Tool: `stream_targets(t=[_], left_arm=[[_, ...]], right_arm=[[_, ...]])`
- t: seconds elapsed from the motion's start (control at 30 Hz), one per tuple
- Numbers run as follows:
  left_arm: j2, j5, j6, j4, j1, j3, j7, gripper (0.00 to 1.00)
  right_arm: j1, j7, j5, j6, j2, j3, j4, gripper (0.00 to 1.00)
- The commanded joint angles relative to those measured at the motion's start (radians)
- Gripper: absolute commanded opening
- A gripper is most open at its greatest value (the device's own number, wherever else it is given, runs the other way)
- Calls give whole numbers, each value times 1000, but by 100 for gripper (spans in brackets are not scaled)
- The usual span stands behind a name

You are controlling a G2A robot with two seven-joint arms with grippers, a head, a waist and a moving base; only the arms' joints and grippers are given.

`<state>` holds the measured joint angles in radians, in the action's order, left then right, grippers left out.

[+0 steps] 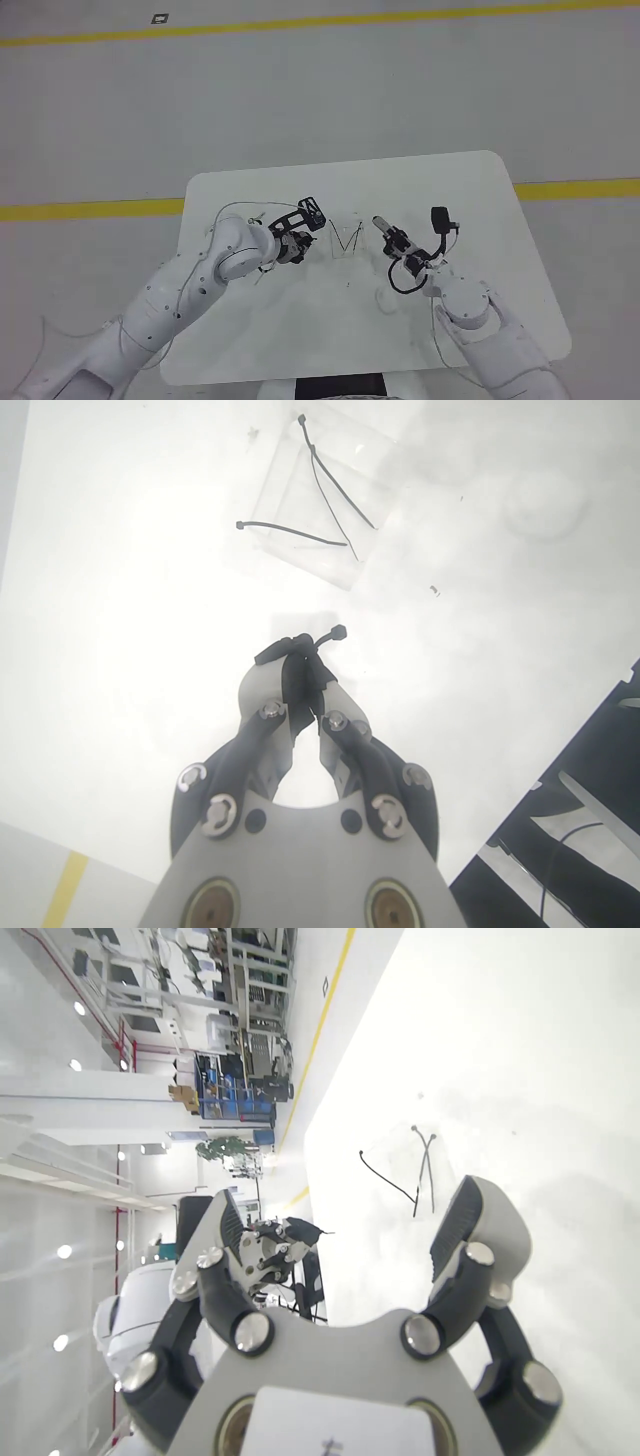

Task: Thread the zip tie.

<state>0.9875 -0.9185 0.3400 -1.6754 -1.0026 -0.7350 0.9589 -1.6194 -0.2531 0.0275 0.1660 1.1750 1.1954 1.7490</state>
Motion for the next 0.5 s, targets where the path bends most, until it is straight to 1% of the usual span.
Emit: stream_targets(t=[0.0, 0.03, 0.47], left_arm=[[0, 0, 0, 0, 0, 0, 0, 0], [0, 0, 0, 0, 0, 0, 0, 0], [0, 0, 0, 0, 0, 0, 0, 0]], right_arm=[[14, -19, 11, 6, 3, -28, -10, 100], [17, -31, 13, 5, 4, -36, -11, 100], [17, -31, 13, 5, 4, -36, -11, 100]])
